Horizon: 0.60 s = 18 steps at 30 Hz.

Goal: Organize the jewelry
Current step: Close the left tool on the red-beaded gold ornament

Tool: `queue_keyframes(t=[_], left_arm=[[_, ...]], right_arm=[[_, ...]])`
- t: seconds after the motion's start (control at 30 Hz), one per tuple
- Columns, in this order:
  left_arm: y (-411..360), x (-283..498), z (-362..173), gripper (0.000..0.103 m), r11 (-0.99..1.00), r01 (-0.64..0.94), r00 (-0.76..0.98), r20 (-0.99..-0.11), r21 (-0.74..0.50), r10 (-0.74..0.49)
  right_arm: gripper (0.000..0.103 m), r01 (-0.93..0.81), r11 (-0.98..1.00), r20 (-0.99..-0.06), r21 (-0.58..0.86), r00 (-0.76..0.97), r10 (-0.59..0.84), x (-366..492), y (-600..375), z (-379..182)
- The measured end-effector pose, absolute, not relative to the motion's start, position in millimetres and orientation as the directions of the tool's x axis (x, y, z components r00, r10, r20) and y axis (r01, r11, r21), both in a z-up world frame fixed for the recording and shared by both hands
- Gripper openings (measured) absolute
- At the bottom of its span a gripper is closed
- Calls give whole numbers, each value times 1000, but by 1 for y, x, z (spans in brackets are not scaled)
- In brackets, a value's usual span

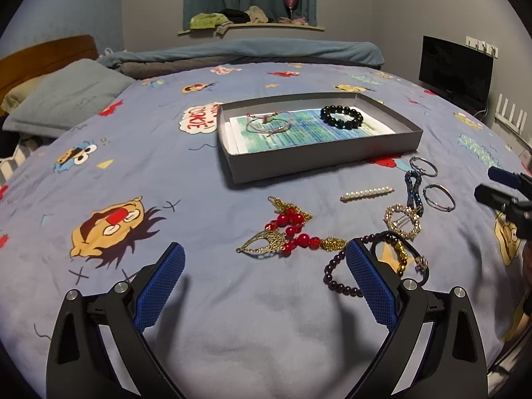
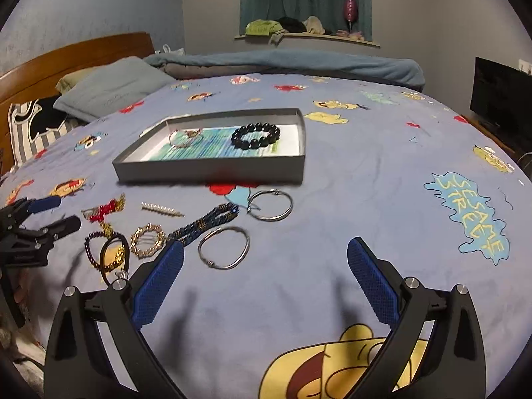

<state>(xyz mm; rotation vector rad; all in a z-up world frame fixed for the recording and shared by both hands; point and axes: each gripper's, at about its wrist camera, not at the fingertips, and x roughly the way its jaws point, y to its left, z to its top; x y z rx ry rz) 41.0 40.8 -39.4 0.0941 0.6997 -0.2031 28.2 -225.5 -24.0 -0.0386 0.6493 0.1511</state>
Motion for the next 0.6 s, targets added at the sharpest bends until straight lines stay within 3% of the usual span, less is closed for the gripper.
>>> queue_keyframes(t=[0.2, 0.27, 0.43, 0.6], left_arm=[[44, 43, -38, 90, 978, 209, 756, -634, -1, -163], [45, 45, -37, 74, 975, 220, 754, -632, -16, -181], [48, 52, -41, 49, 972, 230, 728, -655, -49, -205], [51, 52, -47, 32, 966, 229, 685, -685, -119, -247]], right_arm=[[97, -173, 985, -632, 8, 763, 139, 30, -214, -31], [97, -170, 985, -636, 6, 760, 135, 32, -213, -32], [97, -163, 987, -649, 14, 749, 133, 36, -214, -37], [97, -157, 987, -653, 12, 747, 127, 37, -216, -39]])
